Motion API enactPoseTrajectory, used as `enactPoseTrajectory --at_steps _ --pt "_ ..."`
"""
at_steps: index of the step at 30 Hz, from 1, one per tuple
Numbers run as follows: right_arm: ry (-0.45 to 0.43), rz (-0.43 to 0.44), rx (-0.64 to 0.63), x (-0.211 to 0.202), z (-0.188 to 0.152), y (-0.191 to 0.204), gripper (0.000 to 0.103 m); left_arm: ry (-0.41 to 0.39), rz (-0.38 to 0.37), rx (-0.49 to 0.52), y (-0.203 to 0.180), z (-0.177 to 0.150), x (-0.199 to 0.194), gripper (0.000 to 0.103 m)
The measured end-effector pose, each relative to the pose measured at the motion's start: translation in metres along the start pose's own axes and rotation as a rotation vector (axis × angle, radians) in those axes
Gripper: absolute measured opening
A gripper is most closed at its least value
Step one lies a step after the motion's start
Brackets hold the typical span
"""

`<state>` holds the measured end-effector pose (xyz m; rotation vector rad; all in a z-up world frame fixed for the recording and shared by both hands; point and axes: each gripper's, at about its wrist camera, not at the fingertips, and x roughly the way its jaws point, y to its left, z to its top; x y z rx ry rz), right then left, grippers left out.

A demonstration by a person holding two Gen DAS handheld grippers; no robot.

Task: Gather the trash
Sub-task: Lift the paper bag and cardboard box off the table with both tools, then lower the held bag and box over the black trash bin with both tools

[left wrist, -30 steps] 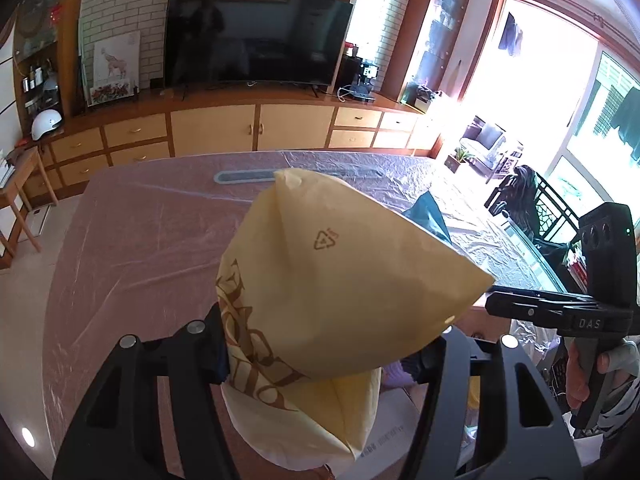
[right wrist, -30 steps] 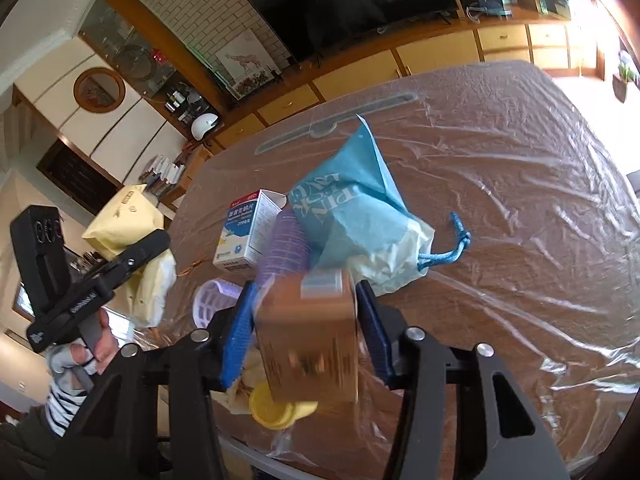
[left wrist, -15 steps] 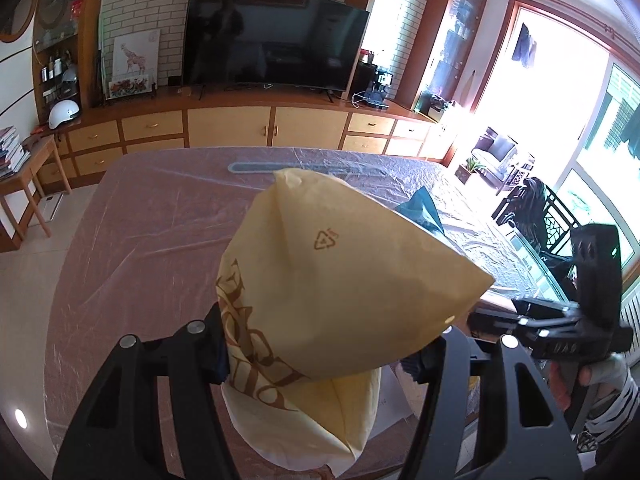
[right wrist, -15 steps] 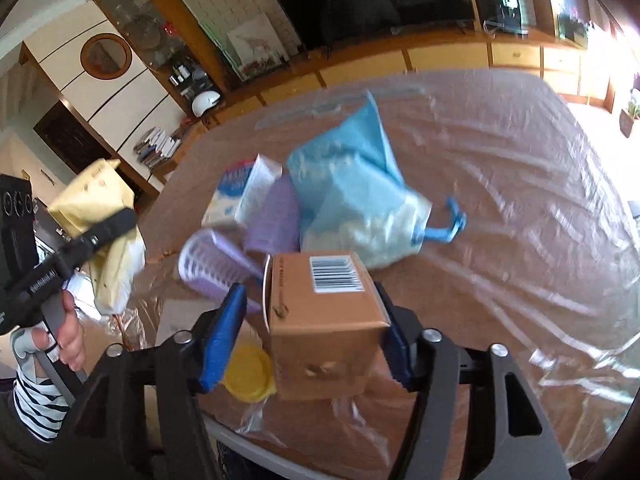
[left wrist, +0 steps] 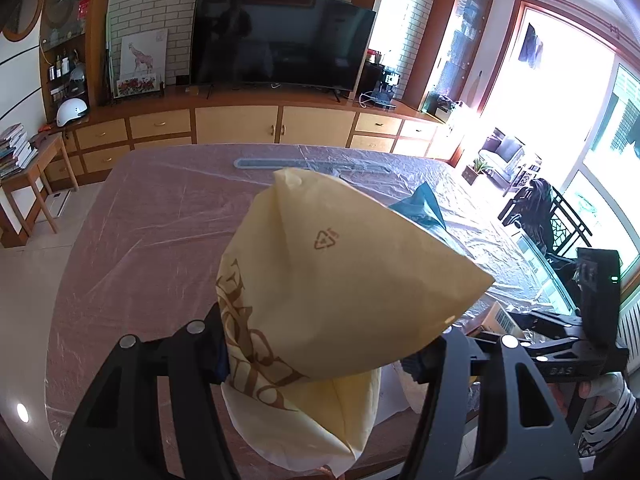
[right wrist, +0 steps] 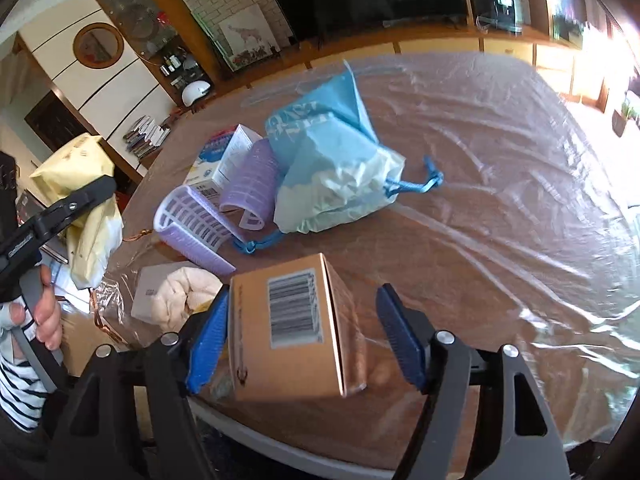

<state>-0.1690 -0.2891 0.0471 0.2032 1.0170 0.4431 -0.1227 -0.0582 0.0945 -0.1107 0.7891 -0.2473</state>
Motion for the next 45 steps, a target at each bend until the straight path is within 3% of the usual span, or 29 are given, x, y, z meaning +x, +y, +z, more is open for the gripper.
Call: enactPoseTrajectory --at_steps 4,7,10,23,36,45 --pt "-0.004 -0.039 -0.061 -0.007 -0.007 0.000 0.071 0.001 0.002 0.005 -0.001 -0.005 -0.001 0.062" --pt "0.020 -0.027 -0.056 -0.002 -0.011 0.000 0.054 0.005 0.005 0.004 0.001 -0.005 -0.001 0.062" --pt "-0.007 -0.029 -0.043 -0.006 -0.007 0.001 0.048 0.005 0.009 0.003 -0.001 -0.007 -0.003 0.062" --pt "-0.124 0.060 0.012 -0.059 -0.002 0.006 0.045 0.019 -0.040 0.033 -0.016 -0.037 -0.038 0.062" --pt "-0.077 0.090 0.040 -0.077 -0.072 0.058 0.045 0.136 -0.165 0.094 -0.023 -0.108 -0.071 0.062" --pt "-0.026 0.037 0.110 -0.064 -0.125 0.075 0.045 0.221 -0.226 0.144 -0.032 -0.153 -0.070 0.062"
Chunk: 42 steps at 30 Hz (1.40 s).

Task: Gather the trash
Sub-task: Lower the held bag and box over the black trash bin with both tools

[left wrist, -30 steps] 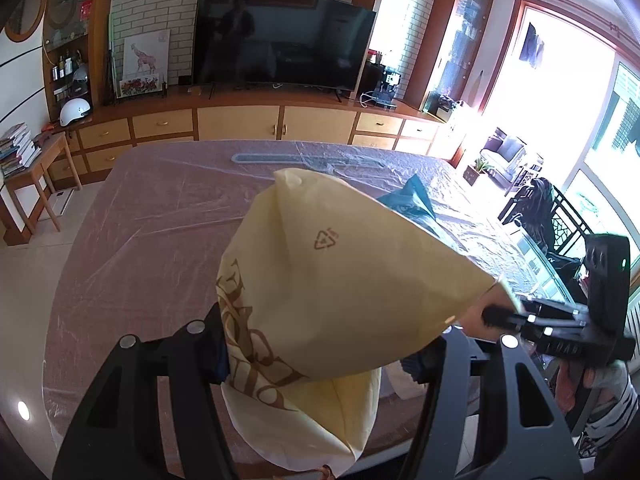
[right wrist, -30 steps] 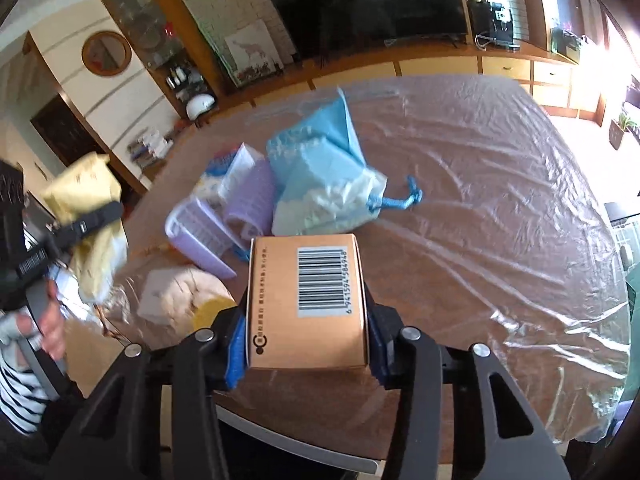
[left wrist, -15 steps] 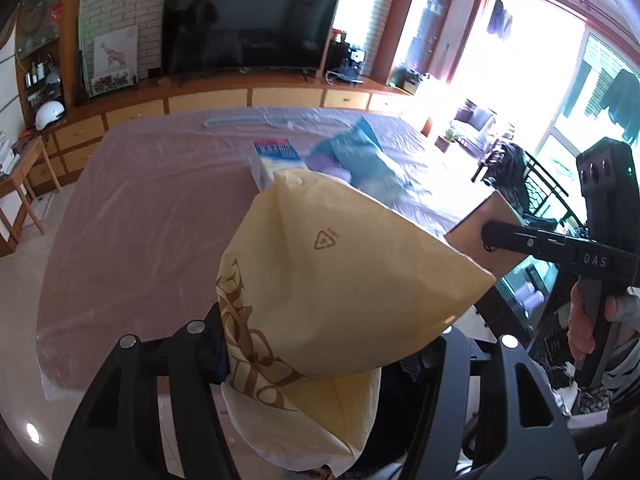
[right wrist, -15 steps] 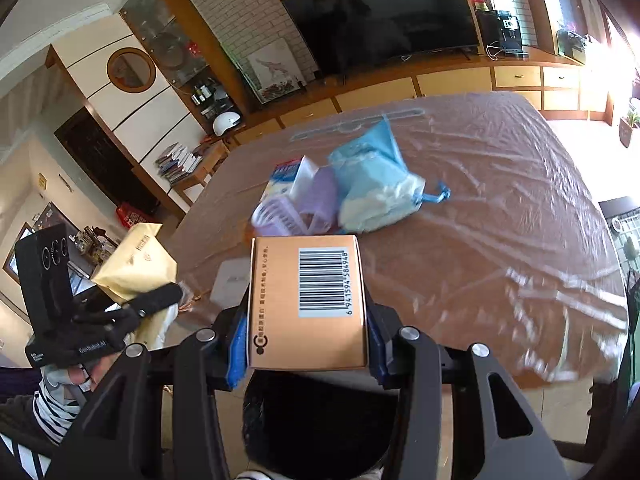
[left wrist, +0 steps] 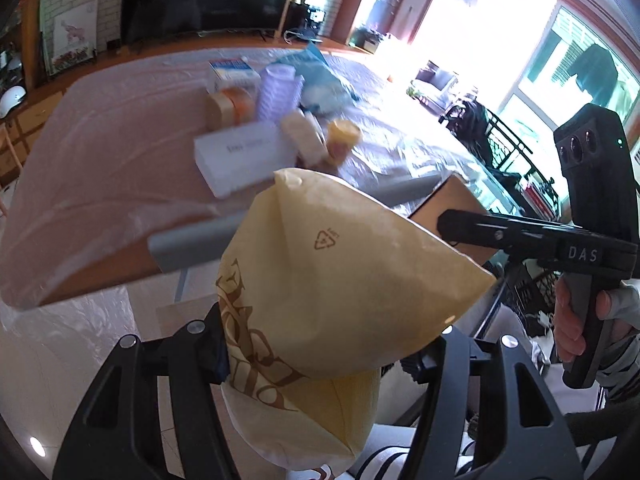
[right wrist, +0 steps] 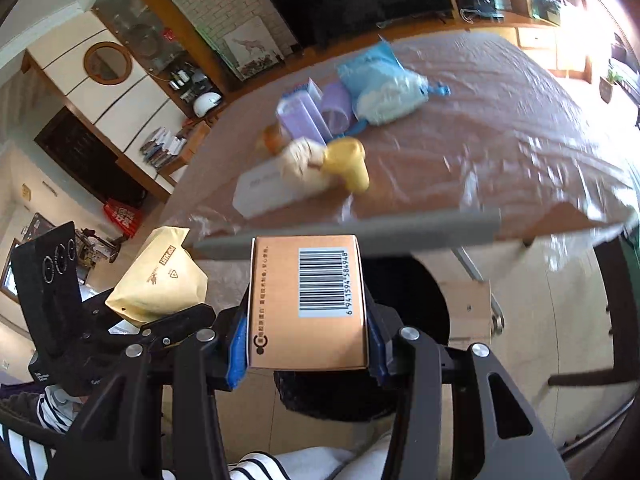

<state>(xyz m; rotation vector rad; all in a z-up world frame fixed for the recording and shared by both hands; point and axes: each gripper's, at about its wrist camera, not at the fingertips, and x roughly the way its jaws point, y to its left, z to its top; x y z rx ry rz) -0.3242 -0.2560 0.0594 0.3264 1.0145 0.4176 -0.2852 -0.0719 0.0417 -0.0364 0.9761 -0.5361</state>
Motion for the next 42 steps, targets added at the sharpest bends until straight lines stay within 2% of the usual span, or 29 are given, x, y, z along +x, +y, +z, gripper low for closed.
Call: enactPoseTrajectory --at_steps 9,15,27,42 --pt "0.067 -0.079 0.041 0.035 -0.015 -0.017 0.045 0.086 0.030 0.042 -0.013 -0.015 0.038 0.062" --pt "0.095 -0.144 0.025 0.058 -0.015 -0.033 0.045 0.115 0.059 0.006 -0.013 -0.018 0.066 0.062" --pt "0.139 -0.184 0.003 0.093 -0.018 -0.046 0.045 0.175 0.112 -0.030 -0.015 -0.024 0.106 0.062" --pt "0.177 -0.221 -0.048 0.115 -0.021 -0.047 0.045 0.214 0.153 -0.029 -0.021 -0.020 0.128 0.062"
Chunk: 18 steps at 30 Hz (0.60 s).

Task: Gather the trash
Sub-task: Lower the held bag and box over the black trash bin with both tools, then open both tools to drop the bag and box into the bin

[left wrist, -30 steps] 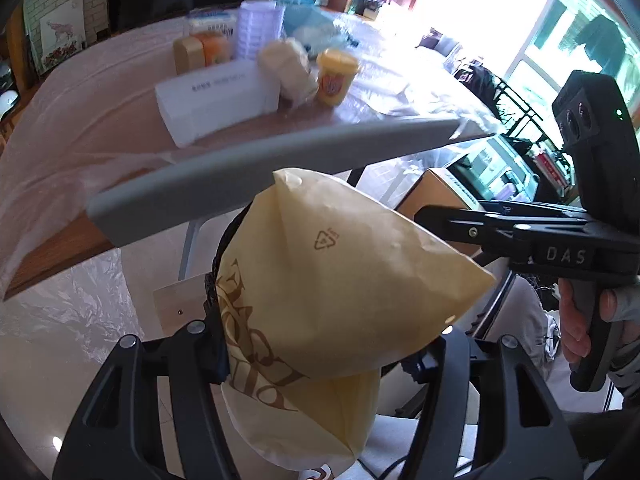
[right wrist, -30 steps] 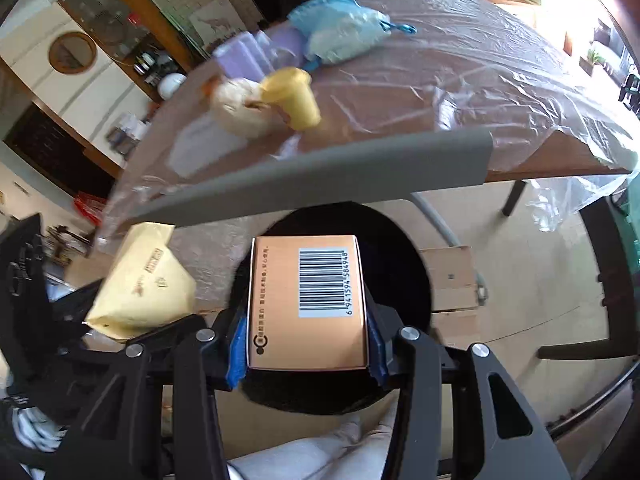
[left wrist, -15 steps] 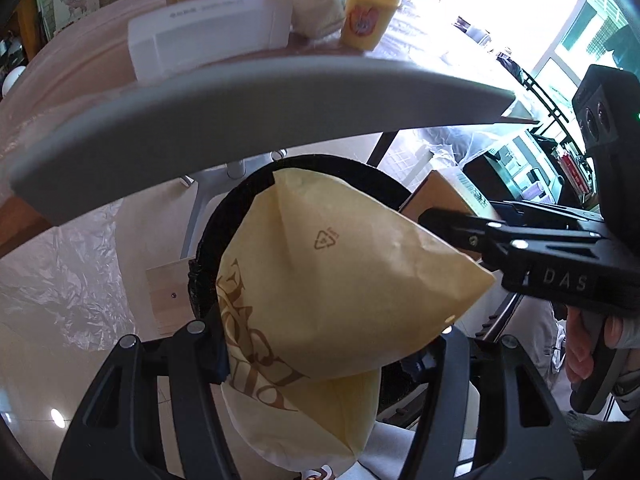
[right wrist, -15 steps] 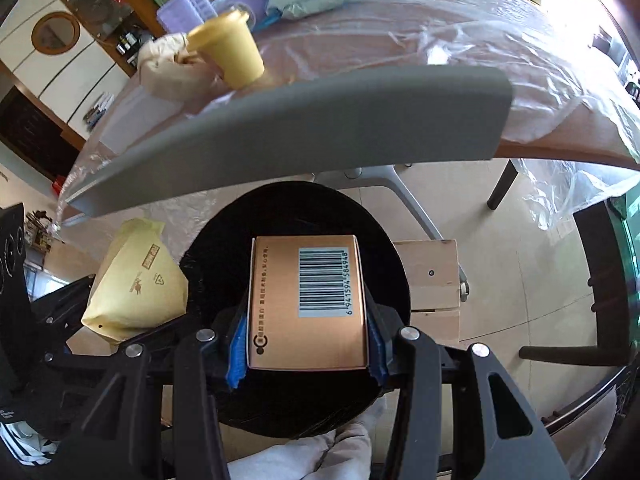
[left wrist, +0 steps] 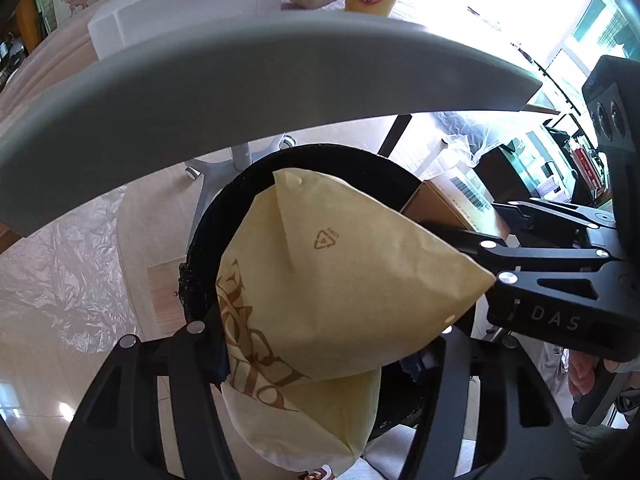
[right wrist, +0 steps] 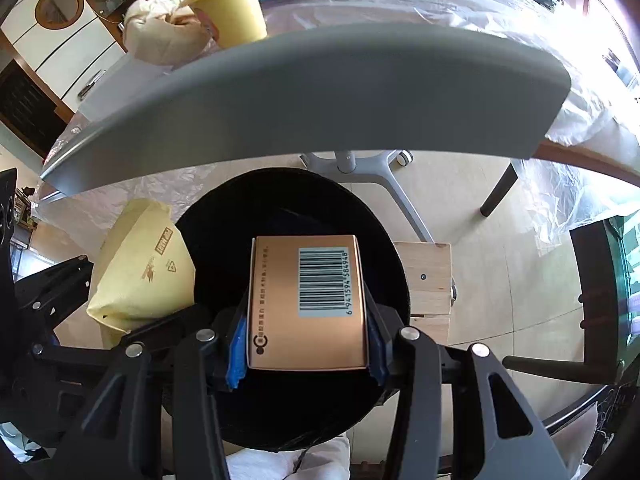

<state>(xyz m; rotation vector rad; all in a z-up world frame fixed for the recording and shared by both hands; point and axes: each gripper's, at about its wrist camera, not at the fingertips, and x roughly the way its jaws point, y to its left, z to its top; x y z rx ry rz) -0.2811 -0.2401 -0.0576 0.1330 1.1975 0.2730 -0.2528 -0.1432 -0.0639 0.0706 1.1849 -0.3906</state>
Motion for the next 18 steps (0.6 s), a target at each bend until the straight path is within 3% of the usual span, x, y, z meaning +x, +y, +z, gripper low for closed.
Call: enactPoseTrajectory --at_steps 10,13,15,17,18 --pt "0.007 0.001 0.022 0.002 -0.001 -0.007 0.046 0.018 0.023 0.021 -0.004 0.000 0.008 0.062" --pt "0.008 0.006 0.038 0.003 0.001 -0.010 0.047 0.022 -0.005 0.030 -0.004 0.000 0.008 0.063" --pt "0.010 0.015 0.058 0.001 0.002 -0.013 0.048 0.009 0.005 0.050 -0.006 0.000 0.007 0.070" --pt "0.001 0.019 0.068 -0.002 0.002 -0.017 0.061 -0.005 0.015 0.054 -0.007 0.001 0.005 0.086" --pt "-0.007 0.020 0.071 -0.005 0.002 -0.018 0.063 -0.011 0.016 0.047 -0.006 0.001 0.004 0.087"
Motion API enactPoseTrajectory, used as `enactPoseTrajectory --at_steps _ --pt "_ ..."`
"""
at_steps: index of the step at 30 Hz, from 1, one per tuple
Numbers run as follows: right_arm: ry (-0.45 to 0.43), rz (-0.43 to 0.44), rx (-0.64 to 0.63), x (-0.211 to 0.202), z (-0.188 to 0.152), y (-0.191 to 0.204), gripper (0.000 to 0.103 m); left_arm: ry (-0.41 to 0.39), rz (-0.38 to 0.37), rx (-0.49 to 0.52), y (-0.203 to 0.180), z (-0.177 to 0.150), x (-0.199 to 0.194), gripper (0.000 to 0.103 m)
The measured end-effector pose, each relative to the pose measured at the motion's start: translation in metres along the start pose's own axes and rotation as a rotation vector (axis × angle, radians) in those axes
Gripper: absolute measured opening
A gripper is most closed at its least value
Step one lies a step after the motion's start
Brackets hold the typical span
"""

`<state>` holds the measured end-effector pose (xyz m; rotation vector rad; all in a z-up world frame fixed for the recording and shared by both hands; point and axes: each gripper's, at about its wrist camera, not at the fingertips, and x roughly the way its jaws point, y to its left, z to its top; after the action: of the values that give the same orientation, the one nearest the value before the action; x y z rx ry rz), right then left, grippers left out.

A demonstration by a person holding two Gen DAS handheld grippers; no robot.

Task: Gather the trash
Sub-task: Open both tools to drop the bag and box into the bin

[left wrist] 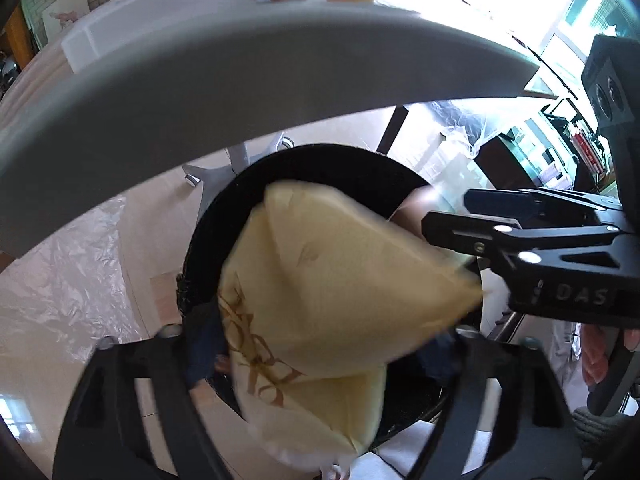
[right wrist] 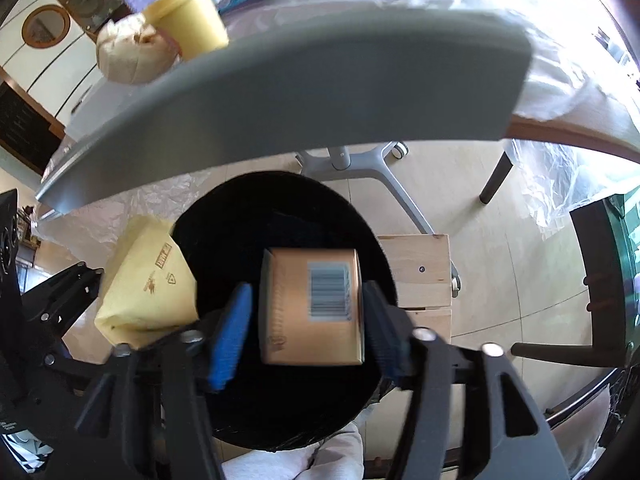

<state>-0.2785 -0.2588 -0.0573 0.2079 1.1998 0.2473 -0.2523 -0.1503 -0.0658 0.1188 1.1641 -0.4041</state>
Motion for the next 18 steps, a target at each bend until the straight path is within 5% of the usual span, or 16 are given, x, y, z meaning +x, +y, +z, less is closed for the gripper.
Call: enactPoseTrajectory --at_steps 8,18 --pt "-0.039 0.035 0.031 -0.027 -0.002 -0.011 0.070 -0.038 -0.021 -0.078 0.015 0.004 -0.021 0.088" --pt "-0.256 -0.016 -0.089 -0.112 0.002 -0.006 0.090 -0.251 0.012 -0.126 0.018 0.015 -0.100 0.096"
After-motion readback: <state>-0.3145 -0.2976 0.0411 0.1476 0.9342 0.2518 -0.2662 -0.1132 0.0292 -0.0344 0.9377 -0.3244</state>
